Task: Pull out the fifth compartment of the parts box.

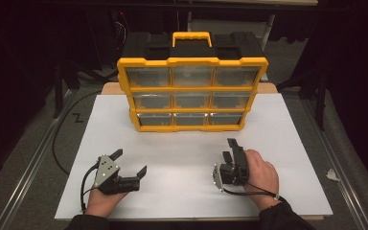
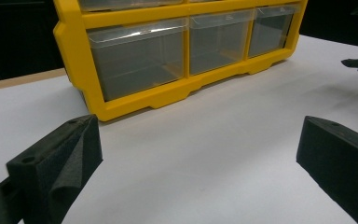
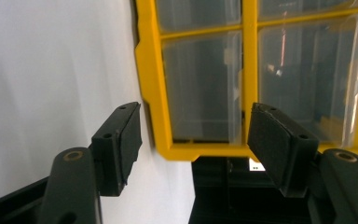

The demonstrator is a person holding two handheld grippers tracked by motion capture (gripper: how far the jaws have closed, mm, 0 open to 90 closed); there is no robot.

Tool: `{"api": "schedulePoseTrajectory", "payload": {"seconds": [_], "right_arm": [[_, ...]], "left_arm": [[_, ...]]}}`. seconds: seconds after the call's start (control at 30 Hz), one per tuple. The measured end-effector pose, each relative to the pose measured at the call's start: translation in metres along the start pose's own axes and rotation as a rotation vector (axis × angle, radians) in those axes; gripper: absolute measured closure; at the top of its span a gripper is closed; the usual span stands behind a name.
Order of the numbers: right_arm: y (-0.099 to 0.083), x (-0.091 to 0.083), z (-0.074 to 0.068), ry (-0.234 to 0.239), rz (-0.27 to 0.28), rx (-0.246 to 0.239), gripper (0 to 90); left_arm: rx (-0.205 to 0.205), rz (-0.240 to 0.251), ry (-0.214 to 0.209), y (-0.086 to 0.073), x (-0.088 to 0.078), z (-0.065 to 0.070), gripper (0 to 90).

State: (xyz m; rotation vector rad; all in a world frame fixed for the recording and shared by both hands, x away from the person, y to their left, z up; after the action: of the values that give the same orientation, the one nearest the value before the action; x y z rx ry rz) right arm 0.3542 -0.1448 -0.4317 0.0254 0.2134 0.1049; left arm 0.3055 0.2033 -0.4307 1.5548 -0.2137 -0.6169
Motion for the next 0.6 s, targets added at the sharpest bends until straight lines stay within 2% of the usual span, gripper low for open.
{"api": "schedulePoseTrajectory", "payload": {"seconds": [0.2,0.23,0.33,0.6], "right_arm": [[0.014,0.006,0.006,-0.026,0.015,-0.016,39.7],[0.016,0.007,0.007,-0.02,0.013,-0.007,40.4],[0.021,0.011,0.013,-0.041,0.017,-0.014,41.0],[0.036,0.018,0.023,-0.066,0.031,0.006,41.8]], "left_arm": [[-0.006,0.007,0.003,0.0,-0.001,-0.001,0.7],[-0.007,0.008,0.003,0.001,-0.002,-0.001,0.7],[-0.007,0.008,0.003,0.0,-0.001,-0.001,0.7],[-0.009,0.01,0.001,0.0,-0.002,-0.002,0.7]]}}
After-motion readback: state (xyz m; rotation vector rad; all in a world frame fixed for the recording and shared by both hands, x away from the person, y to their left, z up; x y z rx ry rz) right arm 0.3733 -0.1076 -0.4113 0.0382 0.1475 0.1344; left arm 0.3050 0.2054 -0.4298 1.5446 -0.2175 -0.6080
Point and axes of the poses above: each handheld gripper's, and its own axes: x roughly forward along the jaws, y roughly out of its top, z roughly to its right, the point moved 2 cm from there along x, roughly forward along the jaws, and after that the axes turned 3 degrees about -x, right-handed, at the moved point
